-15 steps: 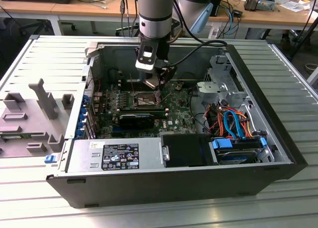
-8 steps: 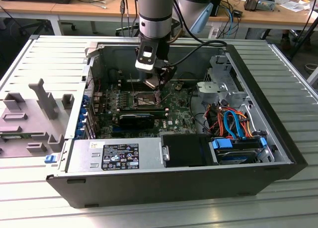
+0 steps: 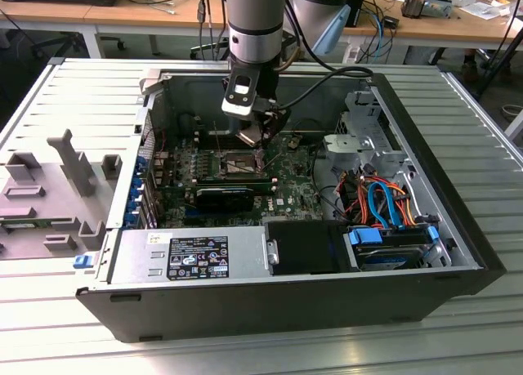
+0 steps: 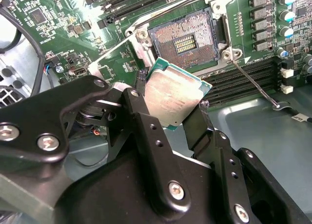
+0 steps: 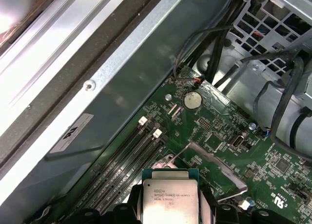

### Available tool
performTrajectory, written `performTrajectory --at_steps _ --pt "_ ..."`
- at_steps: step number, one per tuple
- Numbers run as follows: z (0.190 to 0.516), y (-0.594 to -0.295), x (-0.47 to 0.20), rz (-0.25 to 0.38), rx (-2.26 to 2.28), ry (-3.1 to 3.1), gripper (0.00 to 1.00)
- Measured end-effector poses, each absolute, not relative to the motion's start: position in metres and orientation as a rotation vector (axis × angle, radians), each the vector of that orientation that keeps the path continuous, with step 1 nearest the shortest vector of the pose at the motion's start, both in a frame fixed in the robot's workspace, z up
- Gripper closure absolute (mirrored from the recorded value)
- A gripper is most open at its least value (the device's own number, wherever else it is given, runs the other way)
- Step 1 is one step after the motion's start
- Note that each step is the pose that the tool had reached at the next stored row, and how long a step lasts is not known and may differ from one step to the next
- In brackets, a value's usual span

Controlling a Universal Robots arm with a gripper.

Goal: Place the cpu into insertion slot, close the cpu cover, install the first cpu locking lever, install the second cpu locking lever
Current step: 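Place the cpu into insertion slot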

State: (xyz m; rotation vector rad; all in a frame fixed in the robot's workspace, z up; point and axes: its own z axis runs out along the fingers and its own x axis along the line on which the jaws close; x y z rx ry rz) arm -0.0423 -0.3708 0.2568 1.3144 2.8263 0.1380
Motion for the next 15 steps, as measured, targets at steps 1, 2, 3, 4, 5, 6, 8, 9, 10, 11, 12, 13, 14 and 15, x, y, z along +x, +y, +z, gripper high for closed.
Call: performTrajectory --at_steps 1,2,3,4,5,6,8,9,10,11,12,13,14,15 --pt "0.2568 -0.3709 -0.0423 0.138 1.317 2.825 0.45" --pt "0.2568 -0.3709 -0.0423 0.138 1.32 2.824 0.45" --pt "0.2567 -0.3709 -0.0423 0.138 1.321 2.823 0.45" --pt "0.2567 -0.3709 -0.0423 0.138 1.324 2.821 0.45" --pt "0.2567 -0.3709 -0.0423 0.138 1.326 2.821 0.45" --pt "0.2567 -0.3709 -0.0423 0.138 1.328 2.819 0.45" --pt "0.2566 -0.3709 -0.0423 0.138 1.331 2.818 0.45" --pt "0.2566 -0.3708 -0.0423 0.138 1.332 2.817 0.45" --pt "0.2566 -0.3708 -0.0423 0.138 1.334 2.817 0.45" --pt "0.2566 -0.3708 -0.0423 0.138 1.336 2.815 0.45" --pt "0.2566 -0.3709 -0.0423 0.138 1.337 2.815 0.45" --pt "0.2566 -0.3708 -0.0423 0.138 1.338 2.814 0.45" --pt "0.2565 -0.3708 -0.0423 0.138 1.34 2.813 0.45" --pt "0.2565 -0.3708 -0.0423 0.138 1.342 2.812 0.45"
